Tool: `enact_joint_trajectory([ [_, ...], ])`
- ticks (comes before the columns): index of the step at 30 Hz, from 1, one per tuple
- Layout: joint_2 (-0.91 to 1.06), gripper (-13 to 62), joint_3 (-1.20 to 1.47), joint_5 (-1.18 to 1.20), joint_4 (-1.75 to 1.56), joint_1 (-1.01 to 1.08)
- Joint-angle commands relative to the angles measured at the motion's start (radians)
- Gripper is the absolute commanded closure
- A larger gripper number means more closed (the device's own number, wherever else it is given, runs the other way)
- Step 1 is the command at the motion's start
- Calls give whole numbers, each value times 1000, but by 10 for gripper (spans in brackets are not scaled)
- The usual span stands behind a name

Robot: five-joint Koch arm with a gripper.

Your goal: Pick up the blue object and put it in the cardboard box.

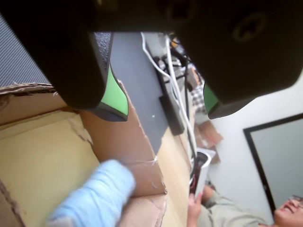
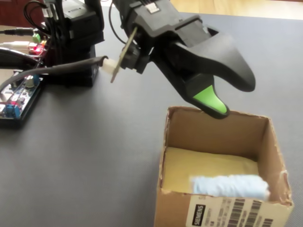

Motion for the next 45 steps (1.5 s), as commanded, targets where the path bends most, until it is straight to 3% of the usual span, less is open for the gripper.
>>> enact_joint_trajectory([
  [1,51,177,-57,17,-17,-8],
  [11,130,177,-6,63,-34,-141],
  [24,290,162,132,69,-38,-471],
  [45,606,156,522,95,-37,-851],
])
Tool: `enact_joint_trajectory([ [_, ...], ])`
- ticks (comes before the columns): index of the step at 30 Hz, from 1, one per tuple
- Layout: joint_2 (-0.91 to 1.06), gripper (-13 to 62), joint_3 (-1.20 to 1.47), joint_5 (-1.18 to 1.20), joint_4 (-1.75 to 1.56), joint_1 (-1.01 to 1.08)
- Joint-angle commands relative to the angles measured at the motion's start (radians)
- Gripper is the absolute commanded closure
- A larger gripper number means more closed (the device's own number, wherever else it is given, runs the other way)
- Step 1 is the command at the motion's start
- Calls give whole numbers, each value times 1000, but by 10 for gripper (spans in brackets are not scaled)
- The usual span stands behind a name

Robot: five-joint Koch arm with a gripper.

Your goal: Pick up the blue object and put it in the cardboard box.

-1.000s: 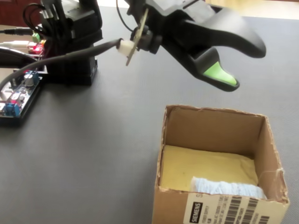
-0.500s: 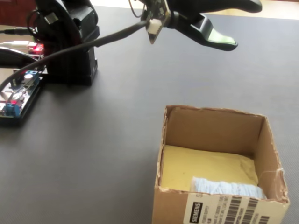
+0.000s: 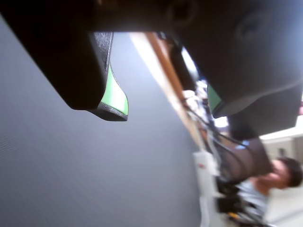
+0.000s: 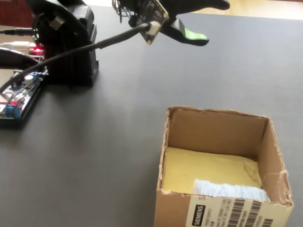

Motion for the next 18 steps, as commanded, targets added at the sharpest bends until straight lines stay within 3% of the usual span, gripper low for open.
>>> enact_joint_trajectory([
  [1,91,153,-3,28,-37,-14],
  [18,91,147,319,21,-35,-14],
])
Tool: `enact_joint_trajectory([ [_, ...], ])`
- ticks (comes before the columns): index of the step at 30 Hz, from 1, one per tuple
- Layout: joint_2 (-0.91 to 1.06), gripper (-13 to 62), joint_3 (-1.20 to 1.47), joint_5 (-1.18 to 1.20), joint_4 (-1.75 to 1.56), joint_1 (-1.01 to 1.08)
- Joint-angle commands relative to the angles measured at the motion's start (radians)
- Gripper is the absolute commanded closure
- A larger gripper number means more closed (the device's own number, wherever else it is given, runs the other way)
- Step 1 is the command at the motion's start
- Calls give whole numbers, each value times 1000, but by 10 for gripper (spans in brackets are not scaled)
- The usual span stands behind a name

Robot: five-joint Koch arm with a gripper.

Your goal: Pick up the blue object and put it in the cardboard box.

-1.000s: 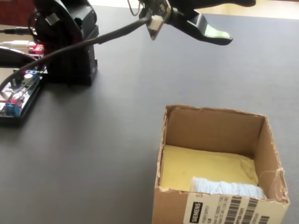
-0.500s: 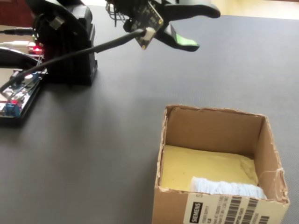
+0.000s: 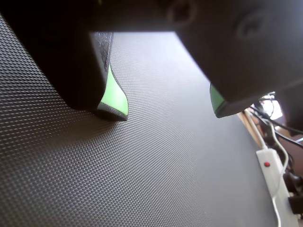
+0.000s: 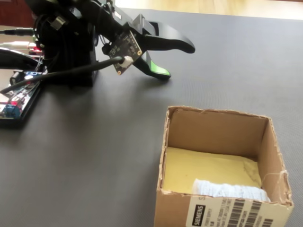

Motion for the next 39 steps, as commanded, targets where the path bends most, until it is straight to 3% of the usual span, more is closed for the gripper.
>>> enact_joint_trajectory([
  [1,91,147,44,20,-12,0],
  [8,89,145,44,11,132,6],
  [39,87,147,43,8,133,21],
])
